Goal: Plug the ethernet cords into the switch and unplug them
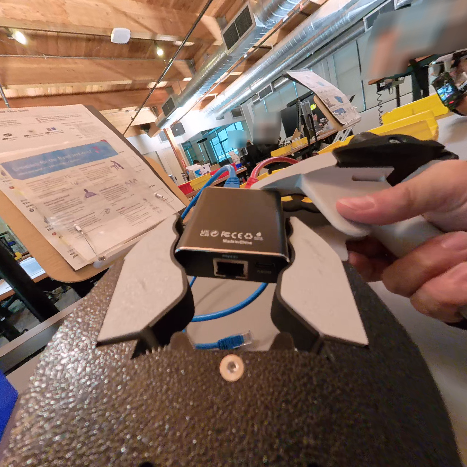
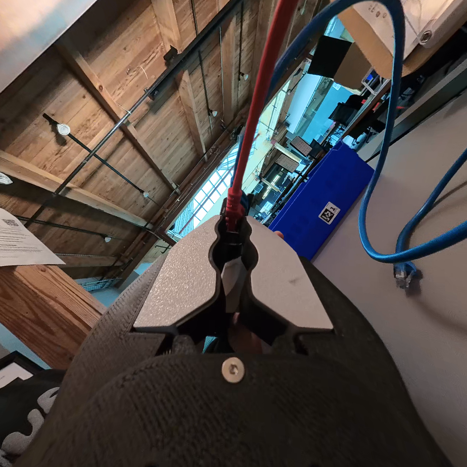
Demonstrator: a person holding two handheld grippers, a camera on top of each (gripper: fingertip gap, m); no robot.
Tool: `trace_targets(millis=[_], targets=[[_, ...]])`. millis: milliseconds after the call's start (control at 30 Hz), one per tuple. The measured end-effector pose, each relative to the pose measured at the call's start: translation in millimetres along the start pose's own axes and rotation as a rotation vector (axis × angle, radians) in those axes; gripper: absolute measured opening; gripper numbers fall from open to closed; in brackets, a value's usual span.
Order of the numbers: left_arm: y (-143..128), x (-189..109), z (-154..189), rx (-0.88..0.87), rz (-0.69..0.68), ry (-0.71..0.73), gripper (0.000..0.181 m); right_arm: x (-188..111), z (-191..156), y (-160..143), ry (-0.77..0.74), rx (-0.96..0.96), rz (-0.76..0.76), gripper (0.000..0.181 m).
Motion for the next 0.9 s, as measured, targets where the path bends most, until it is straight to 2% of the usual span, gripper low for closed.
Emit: trace_targets(millis=[133, 267, 367, 500, 667, 900], targets=[[-3.0, 3.6, 0.9, -0.1, -0.042, -0.019, 0.075, -0.4, 2.5, 3.1, -0.02, -0.036, -0.013, 0.012], [-4.1, 4.4, -0.2, -0.082, -0.066, 0.003, 0.075, 1.3, 4.9, 4.0, -0.003, -0.047, -0.008, 0.011], [-6.8, 5.7, -0.6, -0.145, -0.081, -0.012, 0.075, 2.4, 6.8, 4.4, -0.01, -0.049, -0.01, 0.012], [-7.4, 4.4, -2.7, -0.046, -0.092, 0.043, 0.075, 5.9, 7.7, 4.1, 0.012, -0.02, -0.031, 0.012], [-7.1, 3.3, -5.1, -0.082, -0.07, 0.027, 0.075, 7.6, 6.8, 6.8, -0.046, -0.051, -0.049, 0.013], [-8.5, 4.4, -4.3, -0.081, -0.083, 0.024, 0.075, 6.0, 9.5, 6.9, -0.04, -0.021, -0.046, 0.012]])
Point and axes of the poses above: each gripper's, where its closed fingertips meet, x out along the fingers, y out of its top, z = x × y across the jaws, the point moved 6 cm from there along -x, back along the fingers, and after that the axes turned 4 degrees about -z, right-handed, at the moved point
